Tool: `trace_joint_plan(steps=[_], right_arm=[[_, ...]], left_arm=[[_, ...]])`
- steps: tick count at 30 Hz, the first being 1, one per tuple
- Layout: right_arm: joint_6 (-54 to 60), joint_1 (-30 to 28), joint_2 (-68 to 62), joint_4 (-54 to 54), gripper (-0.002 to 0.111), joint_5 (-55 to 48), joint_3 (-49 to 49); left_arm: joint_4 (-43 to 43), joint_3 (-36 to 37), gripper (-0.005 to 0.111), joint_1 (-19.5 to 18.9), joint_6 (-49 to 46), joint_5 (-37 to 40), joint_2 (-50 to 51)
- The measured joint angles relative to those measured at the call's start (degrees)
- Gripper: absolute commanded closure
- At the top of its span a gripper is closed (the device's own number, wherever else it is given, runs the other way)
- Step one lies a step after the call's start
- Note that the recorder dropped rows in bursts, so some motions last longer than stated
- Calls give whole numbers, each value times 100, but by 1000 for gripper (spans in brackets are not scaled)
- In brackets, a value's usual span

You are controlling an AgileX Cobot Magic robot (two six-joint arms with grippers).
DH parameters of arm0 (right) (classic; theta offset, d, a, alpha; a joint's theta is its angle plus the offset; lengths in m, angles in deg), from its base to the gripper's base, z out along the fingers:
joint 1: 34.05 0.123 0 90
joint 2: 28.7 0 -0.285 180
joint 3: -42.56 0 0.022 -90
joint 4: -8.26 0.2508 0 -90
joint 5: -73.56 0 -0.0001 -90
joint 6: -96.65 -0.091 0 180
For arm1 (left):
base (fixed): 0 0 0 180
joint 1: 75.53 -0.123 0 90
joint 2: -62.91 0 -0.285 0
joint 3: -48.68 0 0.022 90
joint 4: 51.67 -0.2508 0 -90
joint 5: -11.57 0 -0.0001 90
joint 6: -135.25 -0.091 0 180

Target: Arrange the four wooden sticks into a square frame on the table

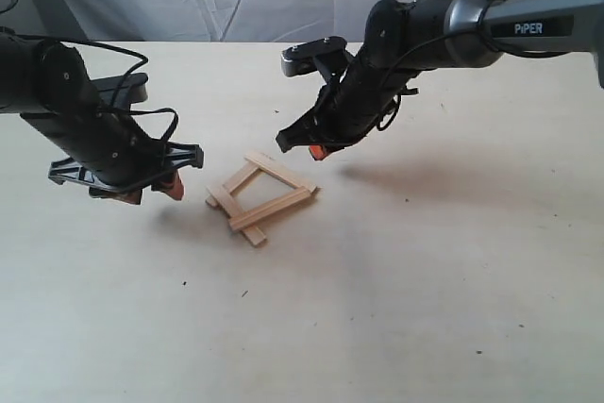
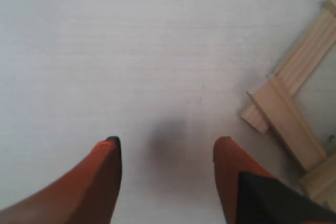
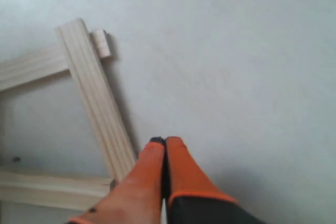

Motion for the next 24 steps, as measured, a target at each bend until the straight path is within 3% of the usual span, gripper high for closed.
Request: trace_joint_plan(steps=[9,19,24], right_arm=[[-23,0,-362,209,108,-401,-49],[-33,0,-395,905,108,-1278,-51],[-44,163,-405,1101,108,-1531,-51]], left_arm=[[729,0,55,0,-649,-86,155],[805,0,55,0,-892,-86,211],[794,0,55,-240,-902,-86,200]])
